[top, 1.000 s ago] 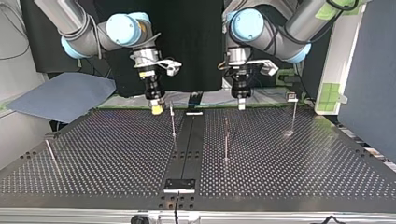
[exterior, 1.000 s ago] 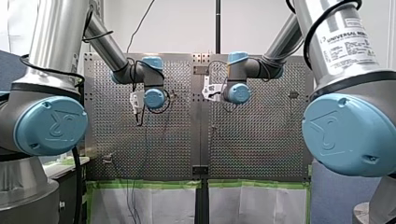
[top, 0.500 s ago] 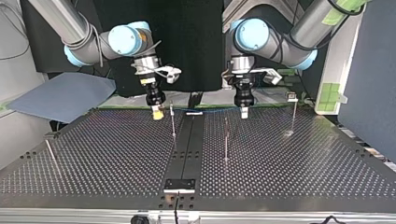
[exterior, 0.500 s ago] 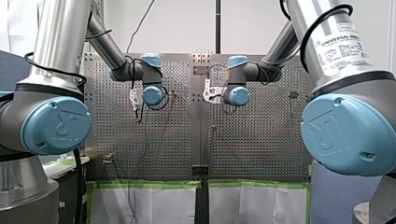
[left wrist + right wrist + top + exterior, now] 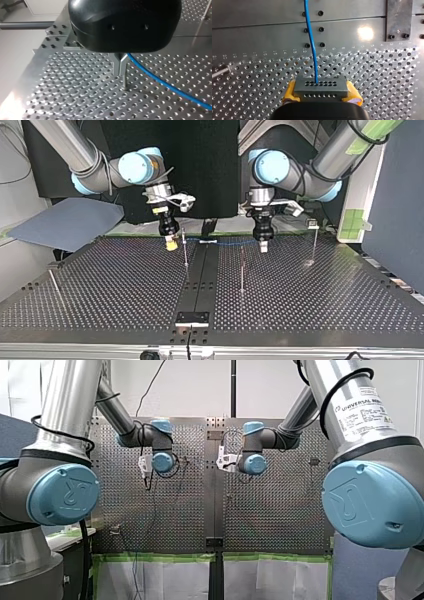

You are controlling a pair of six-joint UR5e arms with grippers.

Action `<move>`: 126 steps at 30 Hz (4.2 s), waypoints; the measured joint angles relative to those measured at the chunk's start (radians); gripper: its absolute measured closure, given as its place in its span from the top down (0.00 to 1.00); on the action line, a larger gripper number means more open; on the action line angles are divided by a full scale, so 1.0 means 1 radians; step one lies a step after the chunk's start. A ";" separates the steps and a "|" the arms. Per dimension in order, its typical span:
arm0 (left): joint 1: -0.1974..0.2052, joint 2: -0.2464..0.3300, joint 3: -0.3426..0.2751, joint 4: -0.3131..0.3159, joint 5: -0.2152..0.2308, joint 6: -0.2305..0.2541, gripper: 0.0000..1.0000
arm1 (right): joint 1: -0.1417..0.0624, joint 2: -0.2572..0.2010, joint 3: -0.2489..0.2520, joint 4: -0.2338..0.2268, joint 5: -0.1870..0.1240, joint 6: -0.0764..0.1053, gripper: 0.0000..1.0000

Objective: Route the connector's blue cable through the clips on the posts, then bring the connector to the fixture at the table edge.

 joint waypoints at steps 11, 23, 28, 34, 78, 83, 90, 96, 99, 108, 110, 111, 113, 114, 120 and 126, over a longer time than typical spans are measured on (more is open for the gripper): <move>0.008 -0.041 0.049 -0.005 0.002 -0.005 0.00 | -0.003 0.002 -0.011 0.006 -0.001 0.000 0.00; 0.023 -0.043 0.092 -0.036 0.026 -0.006 0.00 | -0.007 0.004 -0.033 0.022 -0.001 -0.001 0.00; 0.031 -0.058 0.095 -0.041 0.042 -0.007 0.00 | -0.008 0.005 -0.036 0.024 -0.001 -0.001 0.00; 0.040 -0.071 0.097 -0.040 0.053 -0.008 0.00 | -0.008 0.007 -0.037 0.024 -0.001 -0.001 0.00; 0.142 -0.165 0.247 -0.077 0.169 -0.091 0.00 | -0.081 0.117 -0.195 0.069 -0.081 -0.005 0.00; 0.145 -0.165 0.249 -0.085 0.172 -0.091 0.00 | -0.082 0.134 -0.226 0.081 -0.089 -0.001 0.00; 0.144 -0.165 0.249 -0.089 0.175 -0.097 0.00 | -0.090 0.140 -0.241 0.085 -0.100 0.000 0.00; 0.145 -0.165 0.249 -0.091 0.187 -0.086 0.63 | -0.092 0.142 -0.242 0.093 -0.109 0.000 0.00; 0.143 -0.165 0.249 -0.107 0.172 -0.065 0.63 | -0.092 0.143 -0.242 0.096 -0.112 0.000 0.00; 0.141 -0.165 0.249 -0.147 0.117 -0.052 0.92 | -0.092 0.143 -0.242 0.101 -0.116 0.000 0.00; 0.143 -0.165 0.248 -0.148 0.125 -0.060 1.00 | -0.091 0.143 -0.242 0.103 -0.116 0.000 0.00; 0.144 -0.165 0.248 -0.149 0.131 -0.065 1.00 | -0.091 0.143 -0.242 0.105 -0.116 0.000 0.00; 0.148 -0.165 0.248 -0.154 0.149 -0.082 1.00 | -0.091 0.143 -0.242 0.107 -0.117 -0.001 0.00; 0.149 -0.164 0.248 -0.158 0.157 -0.089 1.00 | -0.090 0.143 -0.242 0.108 -0.117 -0.001 0.00; 0.149 -0.164 0.244 -0.199 0.167 -0.140 1.00 | -0.089 0.143 -0.242 0.111 -0.122 -0.001 0.00; 0.143 -0.153 0.211 -0.219 0.190 -0.198 1.00 | -0.091 0.143 -0.242 0.114 -0.123 0.000 0.00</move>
